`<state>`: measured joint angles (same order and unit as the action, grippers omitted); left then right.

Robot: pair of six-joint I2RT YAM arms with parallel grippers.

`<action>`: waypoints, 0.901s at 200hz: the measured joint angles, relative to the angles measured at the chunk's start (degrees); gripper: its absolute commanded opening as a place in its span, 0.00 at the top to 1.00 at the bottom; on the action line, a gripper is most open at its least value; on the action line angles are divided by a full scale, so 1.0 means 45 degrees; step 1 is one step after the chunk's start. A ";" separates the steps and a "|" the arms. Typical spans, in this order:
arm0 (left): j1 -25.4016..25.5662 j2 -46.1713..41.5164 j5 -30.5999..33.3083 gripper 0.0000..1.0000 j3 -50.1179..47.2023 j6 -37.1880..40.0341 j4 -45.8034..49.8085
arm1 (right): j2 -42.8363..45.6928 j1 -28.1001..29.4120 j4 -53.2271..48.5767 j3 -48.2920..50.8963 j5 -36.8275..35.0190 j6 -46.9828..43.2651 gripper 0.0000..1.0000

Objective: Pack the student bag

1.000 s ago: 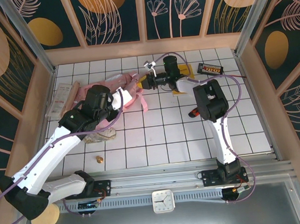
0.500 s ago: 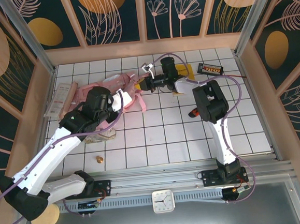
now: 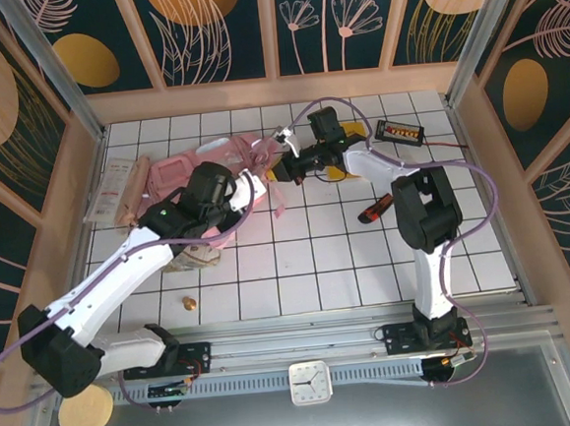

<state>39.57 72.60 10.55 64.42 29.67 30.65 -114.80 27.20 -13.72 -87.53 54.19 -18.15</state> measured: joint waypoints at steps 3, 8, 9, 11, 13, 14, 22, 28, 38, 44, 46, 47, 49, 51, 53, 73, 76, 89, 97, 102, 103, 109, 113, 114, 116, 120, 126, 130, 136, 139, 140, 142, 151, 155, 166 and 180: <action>0.0063 0.0141 0.0005 1.00 -0.0005 -0.0078 -0.0117 | 0.0087 0.0049 -0.0219 0.0039 -0.0083 -0.0068 1.00; 0.0160 0.0369 0.0000 1.00 -0.0005 -0.0180 -0.0321 | 0.0214 0.0097 -0.0520 0.0087 -0.0180 -0.0194 1.00; 0.0170 0.0403 0.0000 1.00 -0.0010 -0.0204 -0.0340 | 0.0238 0.0107 -0.0568 0.0102 -0.0199 -0.0209 1.00; 0.0199 0.0471 0.0000 1.00 -0.0005 -0.0253 -0.0389 | 0.0296 0.0131 -0.0695 0.0126 -0.0238 -0.0253 1.00; 0.0238 0.0568 0.0000 1.00 -0.0005 -0.0291 -0.0471 | 0.0355 0.0146 -0.0835 0.0155 -0.0301 -0.0291 1.00; 0.0248 0.0602 0.0000 1.00 -0.0005 -0.0301 -0.0505 | 0.0379 0.0151 -0.0889 0.0165 -0.0325 -0.0306 1.00; 0.0379 0.0976 -0.0005 1.00 -0.0010 -0.0505 -0.0782 | 0.0597 0.0189 -0.1350 0.0272 -0.0559 -0.0442 1.00; 0.0457 0.1205 -0.0010 1.00 -0.0010 -0.0612 -0.0957 | 0.0743 0.0194 -0.1724 0.0340 -0.0729 -0.0539 1.00; 0.0593 0.1666 -0.0053 0.99 -0.0010 -0.0923 -0.1282 | 0.0981 0.0180 -0.2215 0.0505 -0.1020 -0.0607 1.00; 0.0661 0.1909 -0.0102 0.88 -0.0010 -0.1112 -0.1472 | 0.1137 0.0175 -0.2448 0.0670 -0.1243 -0.0617 1.00; 0.0685 0.1996 -0.0126 0.82 -0.0010 -0.1175 -0.1554 | 0.1171 0.0165 -0.2497 0.0719 -0.1292 -0.0617 1.00; 0.0695 0.2025 -0.0136 0.80 -0.0010 -0.1200 -0.1574 | 0.1209 0.0165 -0.2550 0.0767 -0.1355 -0.0612 1.00; 0.0719 0.2137 -0.0185 0.74 -0.0010 -0.1307 -0.1651 | 0.1263 0.0151 -0.2603 0.0831 -0.1423 -0.0612 1.00; 0.0729 0.2195 -0.0214 0.69 -0.0010 -0.1394 -0.1690 | 0.1321 0.0141 -0.2652 0.0918 -0.1481 -0.0607 1.00; 0.0748 0.2288 -0.0257 0.65 -0.0010 -0.1457 -0.1753 | 0.1336 0.0141 -0.2696 0.0957 -0.1515 -0.0617 1.00; 0.0865 0.2895 -0.0631 0.51 0.0053 -0.2302 -0.2414 | 0.1617 -0.0092 -0.3351 0.1418 -0.1943 -0.0510 1.00; 0.0869 0.2943 -0.0661 0.48 0.0102 -0.2322 -0.2482 | 0.1617 -0.0146 -0.3449 0.1457 -0.1982 -0.0466 1.00; 0.0865 0.2982 -0.0675 0.40 0.0427 -0.2817 -0.2676 | 0.1613 -0.0364 -0.3925 0.1627 -0.2195 -0.0272 1.00; 0.0865 0.2861 -0.0651 0.34 0.0617 -0.3113 -0.2841 | 0.1613 -0.0593 -0.4085 0.1753 -0.2312 -0.0097 1.00; 0.0855 0.2749 -0.0593 0.31 0.0695 -0.3283 -0.2919 | 0.1613 -0.0729 -0.4158 0.1807 -0.2380 0.0024 1.00; 0.0855 0.2720 -0.0583 0.30 0.0699 -0.3288 -0.2924 | 0.1613 -0.0782 -0.4172 0.1821 -0.2395 0.0092 1.00; 0.0855 0.2501 -0.0452 0.27 0.0724 -0.3512 -0.3021 | 0.1613 -0.0962 -0.4231 0.1846 -0.2506 0.0243 1.00; 0.0855 0.2375 -0.0355 0.26 0.0724 -0.3687 -0.3045 | 0.1613 -0.1078 -0.4250 0.1851 -0.2589 0.0374 1.00; 0.0855 0.2341 -0.0335 0.26 0.0724 -0.3735 -0.3041 | 0.1613 -0.1122 -0.4255 0.1851 -0.2633 0.0403 1.00; 0.0855 0.2239 -0.0248 0.26 0.0724 -0.3730 -0.3016 | 0.1613 -0.1185 -0.4255 0.1846 -0.2701 0.0466 1.00; 0.0850 0.2045 -0.0121 0.26 0.0719 -0.3900 -0.2992 | 0.1613 -0.1307 -0.4250 0.1851 -0.2822 0.0583 1.00; 0.0797 0.1797 0.0039 0.26 0.0709 -0.4036 -0.2953 | 0.1617 -0.1481 -0.4240 0.1846 -0.3045 0.0772 1.00; 0.0772 0.1622 0.0121 0.26 0.0699 -0.4182 -0.2890 | 0.1617 -0.1579 -0.4221 0.1846 -0.3186 0.0845 1.00; 0.0729 0.1433 0.0204 0.26 0.0685 -0.4342 -0.2803 | 0.1617 -0.1719 -0.4201 0.1851 -0.3434 0.0986 1.00; 0.0690 0.1341 0.0233 0.26 0.0685 -0.4420 -0.2754 | 0.1617 -0.1763 -0.4197 0.1851 -0.3517 0.1049 1.00; 0.0680 0.1321 0.0248 0.26 0.0680 -0.4439 -0.2735 | 0.1617 -0.1778 -0.4197 0.1851 -0.3565 0.1078 1.00; 0.0651 0.1277 0.0301 0.26 0.0680 -0.4512 -0.2691 | 0.1617 -0.1826 -0.4197 0.1851 -0.3662 0.1103 1.00; 0.0559 0.1209 0.0403 0.28 0.0685 -0.4731 -0.2569 | 0.1637 -0.1948 -0.4192 0.1855 -0.4002 0.1166 1.00; 0.0520 0.1219 0.0442 0.29 0.0685 -0.4809 -0.2516 | 0.1651 -0.1967 -0.4163 0.1880 -0.4129 0.1180 1.00; 0.0432 0.1496 0.0486 0.31 0.0719 -0.5037 -0.2297 | 0.1802 -0.1991 -0.4133 0.2025 -0.4464 0.1171 1.00; 0.0408 0.2409 0.0471 0.34 0.1039 -0.5246 -0.1880 | 0.2045 -0.1977 -0.4143 0.2249 -0.4711 0.1151 1.00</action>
<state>41.41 83.44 12.67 69.10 6.07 22.20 -105.60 18.31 -32.36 -77.41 32.99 -12.97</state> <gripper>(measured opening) 0.690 0.059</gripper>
